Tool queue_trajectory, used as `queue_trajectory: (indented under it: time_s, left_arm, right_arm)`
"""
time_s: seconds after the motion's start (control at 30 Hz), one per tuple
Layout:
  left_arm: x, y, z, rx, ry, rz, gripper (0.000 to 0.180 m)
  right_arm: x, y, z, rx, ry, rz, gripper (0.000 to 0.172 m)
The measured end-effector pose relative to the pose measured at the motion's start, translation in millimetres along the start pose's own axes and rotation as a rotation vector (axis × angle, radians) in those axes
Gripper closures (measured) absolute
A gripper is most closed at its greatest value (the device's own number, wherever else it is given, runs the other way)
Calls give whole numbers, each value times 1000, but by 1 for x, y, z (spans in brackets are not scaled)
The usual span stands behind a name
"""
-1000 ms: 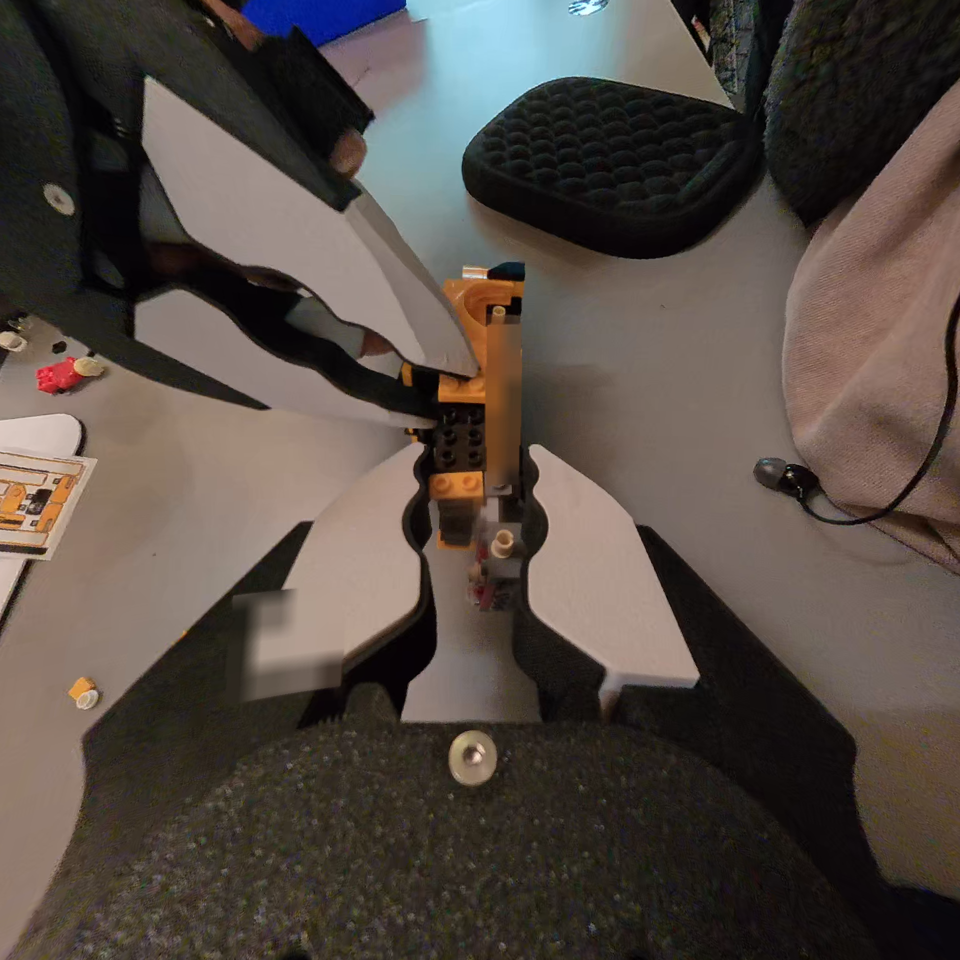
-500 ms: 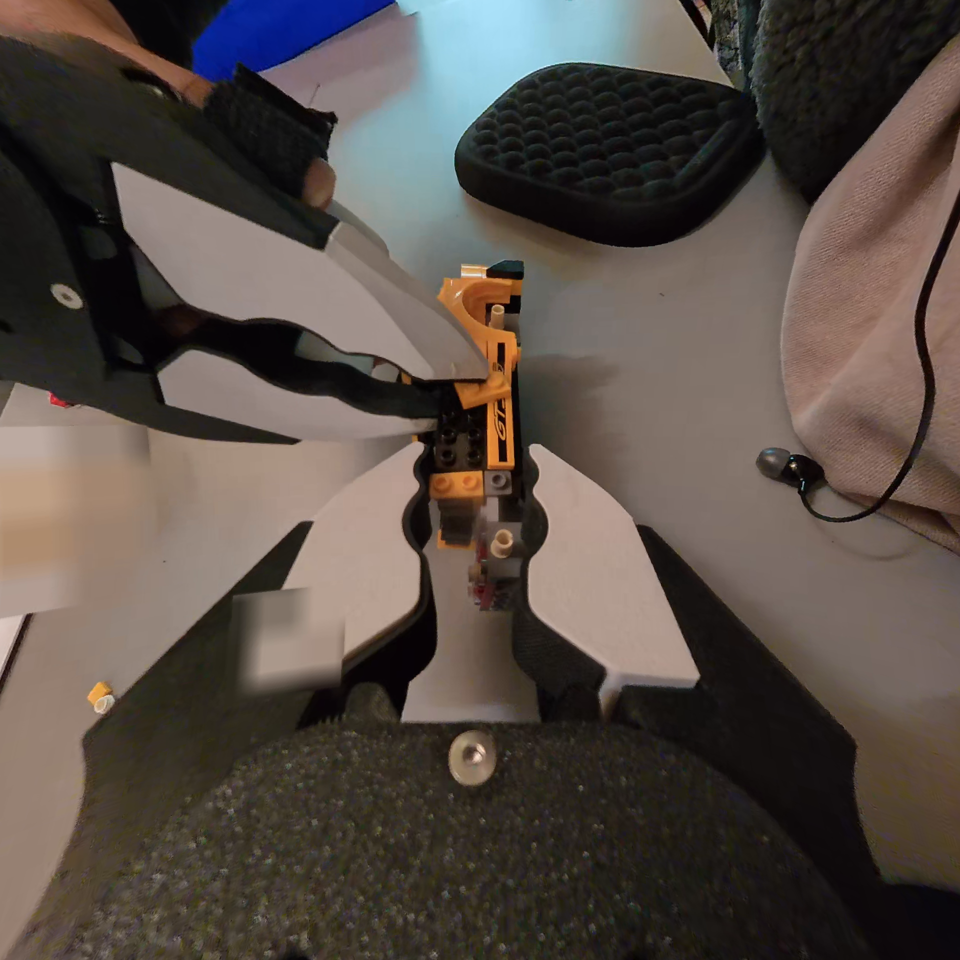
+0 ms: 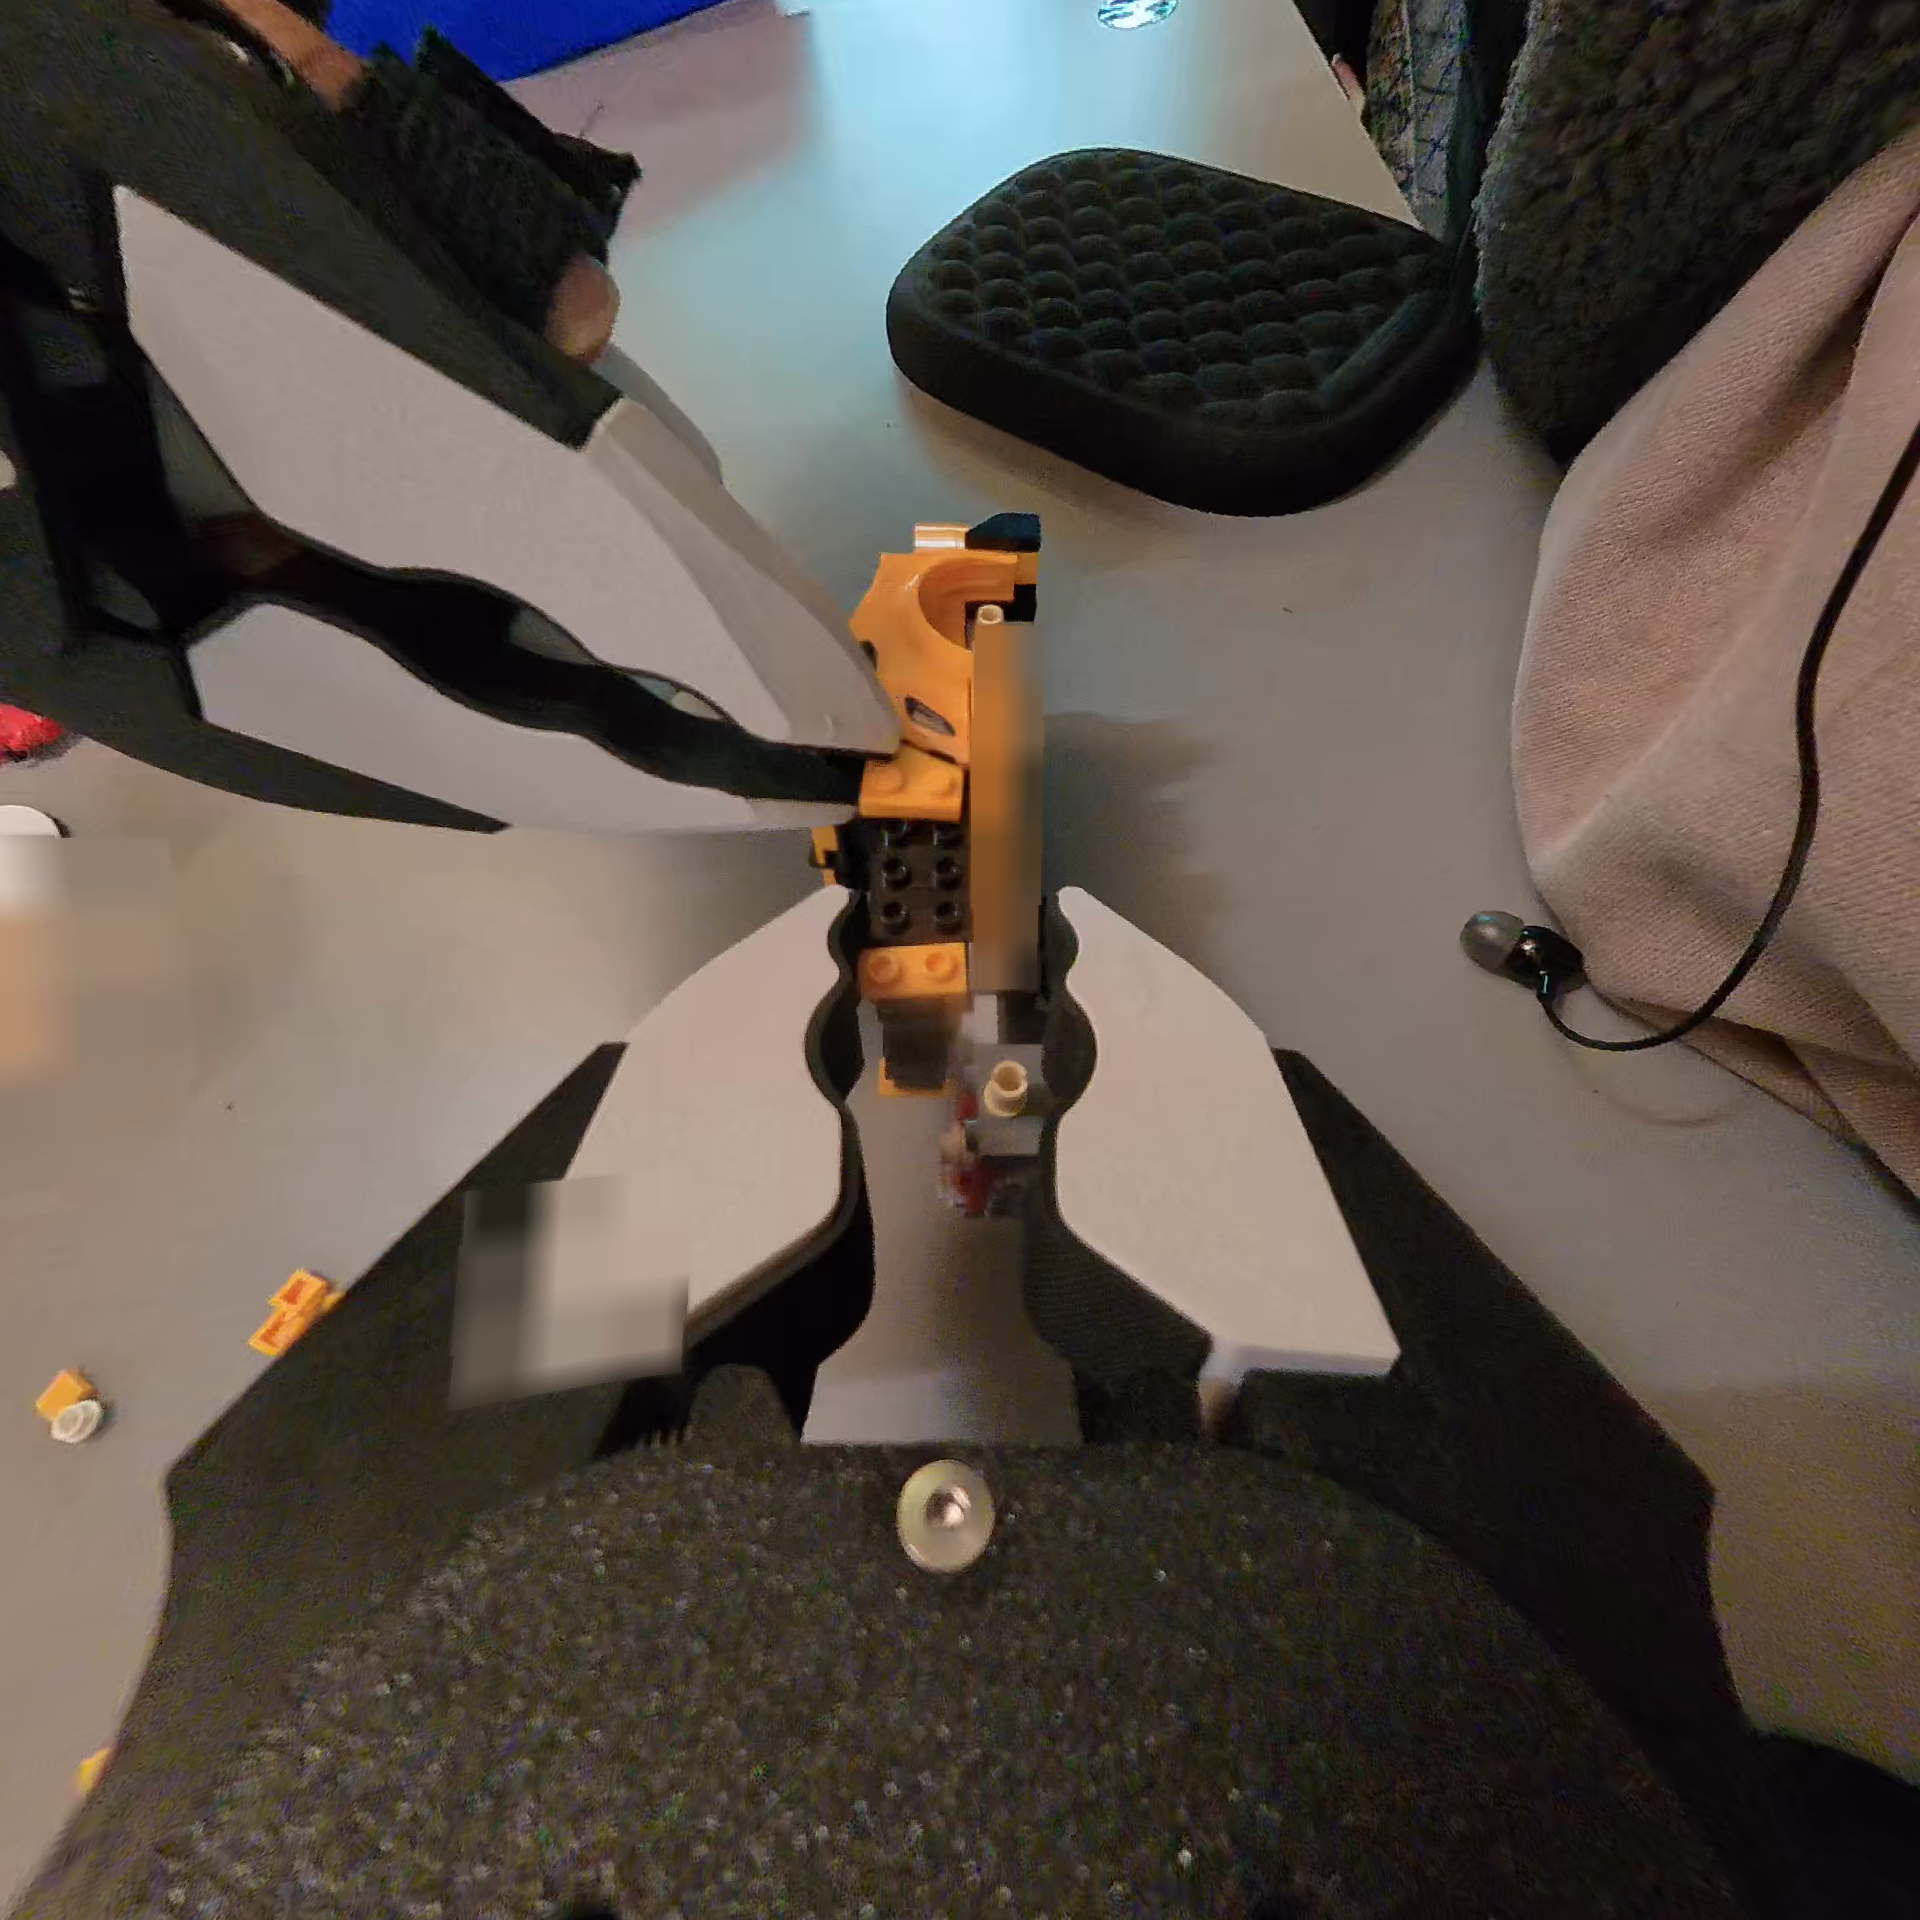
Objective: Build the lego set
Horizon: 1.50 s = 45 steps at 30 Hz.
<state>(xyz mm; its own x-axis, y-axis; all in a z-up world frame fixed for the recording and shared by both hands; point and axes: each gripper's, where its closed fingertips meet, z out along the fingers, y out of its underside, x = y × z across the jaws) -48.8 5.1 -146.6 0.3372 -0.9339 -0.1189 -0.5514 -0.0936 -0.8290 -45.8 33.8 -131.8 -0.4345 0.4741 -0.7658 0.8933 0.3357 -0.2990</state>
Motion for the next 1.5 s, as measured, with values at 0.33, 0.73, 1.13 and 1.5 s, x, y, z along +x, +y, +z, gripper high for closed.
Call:
queue_trajectory:
  time_s: [0.33, 0.73, 1.13, 1.5]
  left_arm:
    - [0, 1, 1, 1, 20, -24, 149]
    - [-5, 6, 2, -7, 26, -40, 149]
    - [-16, 9, 7, -13, 25, -52, 149]
    - [-15, 11, 8, -18, 45, -117, 149]
  right_arm:
    - [-3, -9, -6, 22, 21, -27, 162]
    - [1, -9, 3, 10, 41, -15, 166]
    - [2, -10, -11, 136, 172, -18, 164]
    - [1, 1, -2, 59, 624, -286, 161]
